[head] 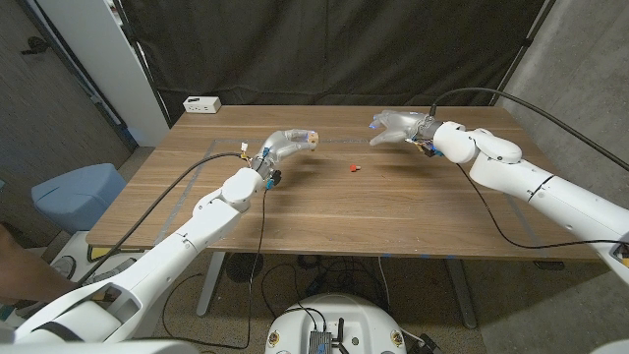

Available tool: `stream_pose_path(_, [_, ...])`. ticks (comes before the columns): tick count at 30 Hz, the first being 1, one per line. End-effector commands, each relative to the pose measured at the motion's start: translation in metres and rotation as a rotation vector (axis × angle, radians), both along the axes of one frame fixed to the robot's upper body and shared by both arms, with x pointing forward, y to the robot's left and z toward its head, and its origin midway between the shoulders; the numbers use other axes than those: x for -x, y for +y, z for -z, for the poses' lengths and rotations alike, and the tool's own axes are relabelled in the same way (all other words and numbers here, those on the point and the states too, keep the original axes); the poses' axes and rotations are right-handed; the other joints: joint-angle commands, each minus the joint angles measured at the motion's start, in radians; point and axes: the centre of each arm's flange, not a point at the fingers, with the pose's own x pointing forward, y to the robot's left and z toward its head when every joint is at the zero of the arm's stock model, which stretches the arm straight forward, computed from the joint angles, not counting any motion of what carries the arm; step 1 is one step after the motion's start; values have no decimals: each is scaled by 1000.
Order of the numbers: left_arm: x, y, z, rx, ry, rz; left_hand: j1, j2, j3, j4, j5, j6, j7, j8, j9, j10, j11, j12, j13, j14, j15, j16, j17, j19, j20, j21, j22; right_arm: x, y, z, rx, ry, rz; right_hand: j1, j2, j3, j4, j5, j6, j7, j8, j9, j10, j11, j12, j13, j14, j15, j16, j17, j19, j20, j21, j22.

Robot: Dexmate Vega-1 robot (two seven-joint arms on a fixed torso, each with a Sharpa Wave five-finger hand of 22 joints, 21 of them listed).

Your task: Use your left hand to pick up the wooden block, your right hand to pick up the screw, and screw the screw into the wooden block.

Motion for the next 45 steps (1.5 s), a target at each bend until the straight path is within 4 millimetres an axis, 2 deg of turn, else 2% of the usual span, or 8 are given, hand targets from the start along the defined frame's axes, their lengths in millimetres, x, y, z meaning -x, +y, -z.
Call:
stream_pose_path(1, [-3,0,1,5,30,64,2,9,-6,1,7,15,-8,-3,2,0,-1,66,62,-10,-124,1,6,6,2,6,6,-4,17,0,92,14,8,28,-6,12,1,-6,14,-2,8,3,-9,2,-3,4,-5,5,-6,2,5,6,-6,2])
stream_pose_path(7, [-1,-1,2,-8,38,71,2,9,-10,1,7,14,-8,-5,2,-3,-1,64,64,-24,-120,-3,9,0,7,4,6,-8,24,-1,120,22,16,50,-17,18,2,-8,12,0,8,5,-19,3,-6,4,-14,21,-10,3,-1,17,-10,2])
stream_pose_path(29, [6,-12,13,-38,64,107,1,10,-16,1,7,13,-8,-9,2,-10,-1,57,68,-39,-118,-6,12,-15,12,-1,7,-19,47,7,204,25,10,79,-39,25,7,-11,14,-4,10,9,-30,3,-6,5,-20,28,-10,4,-8,34,-13,3])
stream_pose_path(45, [17,-9,26,-4,60,103,0,15,-18,2,8,12,-9,-10,2,-17,0,51,68,-41,-118,-5,13,-18,13,-1,7,-21,49,16,246,29,34,103,-49,33,9,-10,22,-7,15,12,-31,3,-4,5,-15,28,-7,5,-4,37,-11,3])
